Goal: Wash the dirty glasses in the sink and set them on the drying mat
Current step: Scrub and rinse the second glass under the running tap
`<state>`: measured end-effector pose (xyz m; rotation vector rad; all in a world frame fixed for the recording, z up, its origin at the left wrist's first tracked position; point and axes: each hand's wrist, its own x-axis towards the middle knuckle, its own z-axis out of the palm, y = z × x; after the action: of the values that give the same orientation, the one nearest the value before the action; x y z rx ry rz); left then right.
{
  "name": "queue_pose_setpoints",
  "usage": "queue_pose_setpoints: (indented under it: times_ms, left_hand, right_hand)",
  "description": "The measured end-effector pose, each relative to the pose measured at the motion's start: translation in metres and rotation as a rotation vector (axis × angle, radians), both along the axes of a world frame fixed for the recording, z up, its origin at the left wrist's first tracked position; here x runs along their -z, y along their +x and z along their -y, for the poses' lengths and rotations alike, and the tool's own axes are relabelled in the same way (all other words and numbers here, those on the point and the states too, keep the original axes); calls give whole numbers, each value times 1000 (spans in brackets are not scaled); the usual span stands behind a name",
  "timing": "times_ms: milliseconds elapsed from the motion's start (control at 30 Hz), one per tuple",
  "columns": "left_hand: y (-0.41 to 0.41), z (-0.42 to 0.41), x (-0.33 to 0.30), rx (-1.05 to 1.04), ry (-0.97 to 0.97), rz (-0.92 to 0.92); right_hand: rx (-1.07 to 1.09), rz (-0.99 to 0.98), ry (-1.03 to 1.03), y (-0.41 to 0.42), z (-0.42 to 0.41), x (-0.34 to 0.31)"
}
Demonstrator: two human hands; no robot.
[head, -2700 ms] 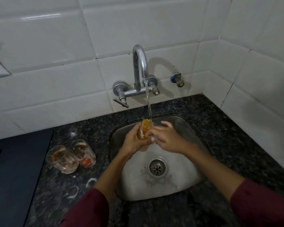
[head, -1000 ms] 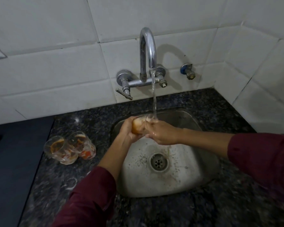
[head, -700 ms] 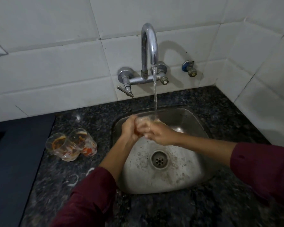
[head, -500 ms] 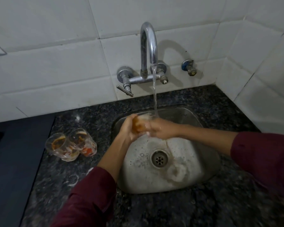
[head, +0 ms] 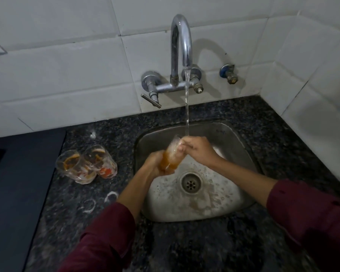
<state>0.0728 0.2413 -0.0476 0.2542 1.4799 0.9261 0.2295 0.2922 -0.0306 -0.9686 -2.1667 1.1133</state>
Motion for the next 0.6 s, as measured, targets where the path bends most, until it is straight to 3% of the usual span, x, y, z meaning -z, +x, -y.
queue_pose_setpoints:
  times_ms: [67, 167, 267, 433, 600]
  left_hand:
    - [6, 12, 7, 159, 59, -71]
    - [14, 23, 11, 331, 100, 100]
    - [15, 29, 18, 449, 21, 225]
    - [18, 30, 21, 477, -83, 260]
    - [19, 30, 16, 424, -95, 332]
  right_hand:
    - [1, -91, -310, 1, 5, 6]
    - [41, -156, -713, 1, 15, 18]
    - [114, -158, -939, 4, 19, 27]
    - [212, -183, -1106, 7, 22, 40]
    - [197, -172, -1082, 10, 20, 40]
